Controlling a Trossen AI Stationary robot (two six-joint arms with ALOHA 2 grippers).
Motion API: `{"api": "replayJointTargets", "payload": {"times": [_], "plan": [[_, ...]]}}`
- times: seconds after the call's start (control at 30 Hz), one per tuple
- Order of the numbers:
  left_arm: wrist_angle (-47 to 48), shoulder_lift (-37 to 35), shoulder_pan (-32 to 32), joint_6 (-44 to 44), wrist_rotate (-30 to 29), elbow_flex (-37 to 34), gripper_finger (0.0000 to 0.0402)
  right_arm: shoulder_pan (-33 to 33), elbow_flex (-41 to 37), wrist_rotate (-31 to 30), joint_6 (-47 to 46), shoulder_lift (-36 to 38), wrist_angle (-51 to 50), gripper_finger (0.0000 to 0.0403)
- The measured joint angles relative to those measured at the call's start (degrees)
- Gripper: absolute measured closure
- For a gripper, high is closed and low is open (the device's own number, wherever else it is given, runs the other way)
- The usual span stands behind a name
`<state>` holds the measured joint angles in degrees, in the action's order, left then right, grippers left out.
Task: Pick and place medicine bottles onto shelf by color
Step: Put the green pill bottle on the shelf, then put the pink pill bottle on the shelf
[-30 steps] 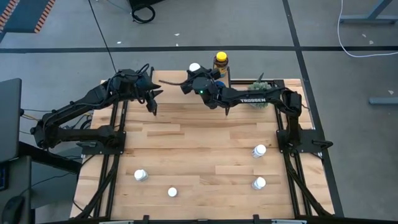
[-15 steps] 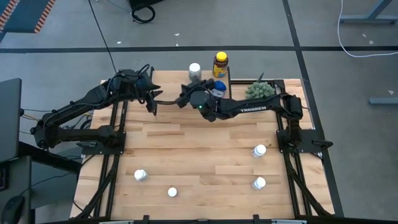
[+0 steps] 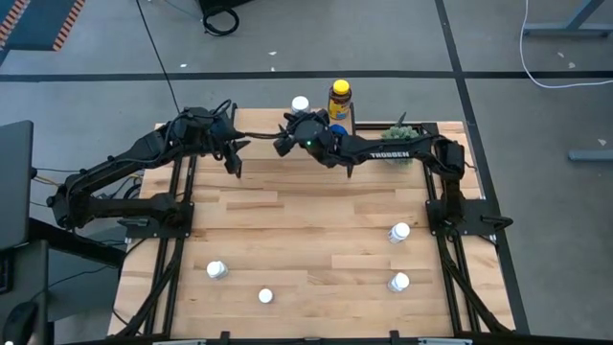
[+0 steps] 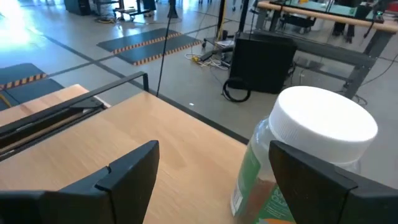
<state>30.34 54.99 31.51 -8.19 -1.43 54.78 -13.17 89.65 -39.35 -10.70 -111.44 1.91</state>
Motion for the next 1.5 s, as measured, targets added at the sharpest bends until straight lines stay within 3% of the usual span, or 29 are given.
{"api": "replayJointTargets", "payload": {"times": [0.6, 0.77, 1.03, 1.3, 1.5], "plan": [[0.02, 0.01, 0.00, 0.44, 0.01, 0.00, 0.0292, -1.44, 0.00, 2.39, 6.68, 0.02, -0.11, 0.0091], [0.56, 0.02, 0.00, 0.16, 0.00, 0.00, 0.0292, -0.37, 0.00, 6.93, 5.91, 0.02, 0.03, 0.0091], [5.49, -1.53, 0.00, -1.34, 0.02, 0.00, 0.0292, 7.39, -0.04, 16.04, 7.84, 0.81, -4.04, 0.0091], [5.64, -8.28, -0.22, 1.75, 2.55, 0.02, 0.0292, 16.29, -0.02, 31.86, 5.80, 1.96, -10.73, 0.0091], [5.41, -11.22, -2.75, 6.05, 6.23, 0.02, 0.0292, 22.67, -0.04, 34.40, 4.68, 1.99, -9.81, 0.0091]]}}
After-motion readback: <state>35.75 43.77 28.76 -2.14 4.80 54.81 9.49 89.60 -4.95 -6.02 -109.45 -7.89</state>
